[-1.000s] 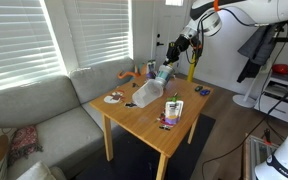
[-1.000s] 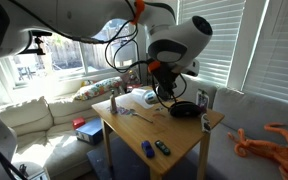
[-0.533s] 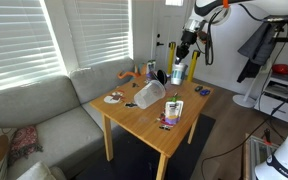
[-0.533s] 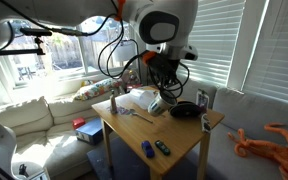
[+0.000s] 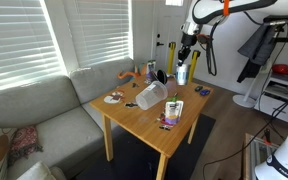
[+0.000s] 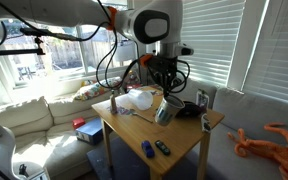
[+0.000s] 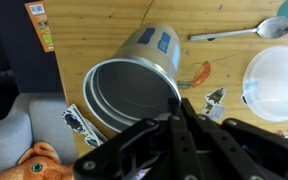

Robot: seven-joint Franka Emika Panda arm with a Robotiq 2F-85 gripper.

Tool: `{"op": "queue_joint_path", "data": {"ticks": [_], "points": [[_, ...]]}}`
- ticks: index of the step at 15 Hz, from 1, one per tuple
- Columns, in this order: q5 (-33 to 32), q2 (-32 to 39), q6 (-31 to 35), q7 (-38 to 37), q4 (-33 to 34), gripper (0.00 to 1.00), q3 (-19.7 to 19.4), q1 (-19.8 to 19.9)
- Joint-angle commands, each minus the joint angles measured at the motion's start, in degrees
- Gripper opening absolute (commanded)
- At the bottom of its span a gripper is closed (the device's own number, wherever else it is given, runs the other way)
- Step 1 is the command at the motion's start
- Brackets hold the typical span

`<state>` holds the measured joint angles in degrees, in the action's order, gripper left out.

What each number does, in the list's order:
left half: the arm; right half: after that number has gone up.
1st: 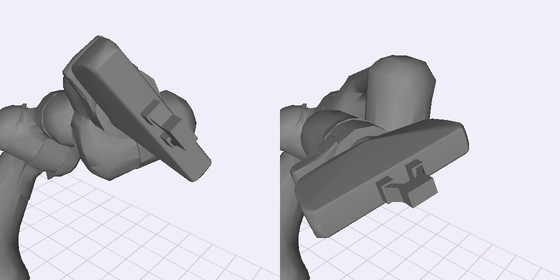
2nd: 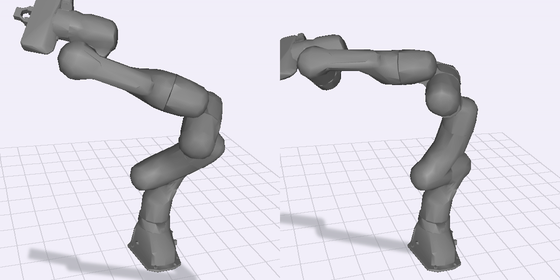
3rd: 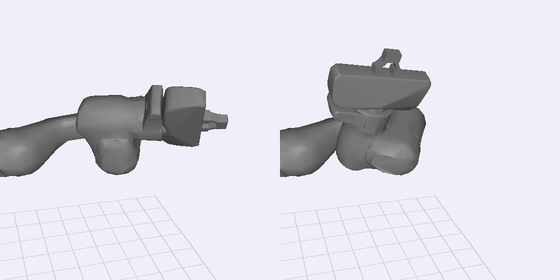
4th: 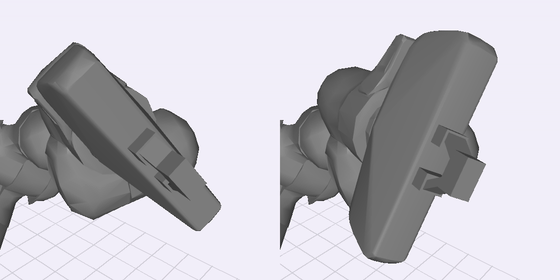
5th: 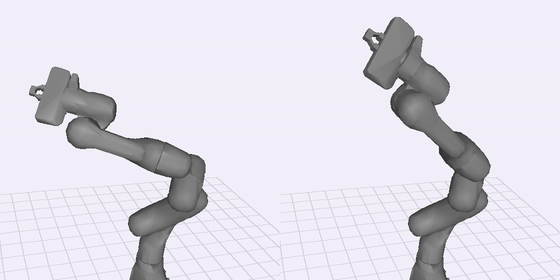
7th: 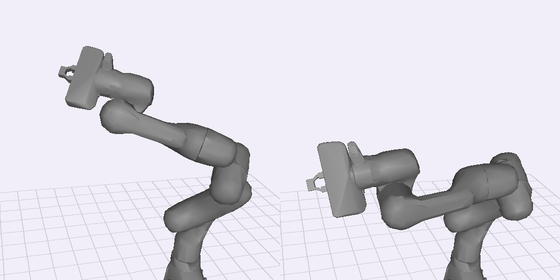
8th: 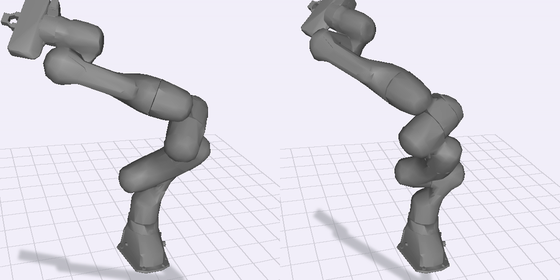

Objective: Pick up the silver cup from the clear cup and put it on the table, pick up both white and purple packets with green lids and put them in the clear cup one by one

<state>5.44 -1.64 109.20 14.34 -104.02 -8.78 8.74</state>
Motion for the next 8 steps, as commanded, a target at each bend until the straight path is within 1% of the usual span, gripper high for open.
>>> {"op": "queue_joint_path", "data": {"ticks": [1, 5, 6, 7, 8], "points": [[-3.8, -2.1, 5.9, -2.5, -5.1, 0.01, 0.8, -0.8], [-5.5, -2.1, 10.8, -4.1, -8.3, 0.01, 1.0, -1.1], [-5.7, -2.1, 12.1, -4.2, -8.9, 0.05, 1.1, -1.2], [-5.4, -2.1, 13.9, -4.8, -9.4, 0.31, 1.2, -1.3], [-5.4, -2.3, 15.0, -5.2, -9.7, 0.31, 1.3, -1.3]]}}
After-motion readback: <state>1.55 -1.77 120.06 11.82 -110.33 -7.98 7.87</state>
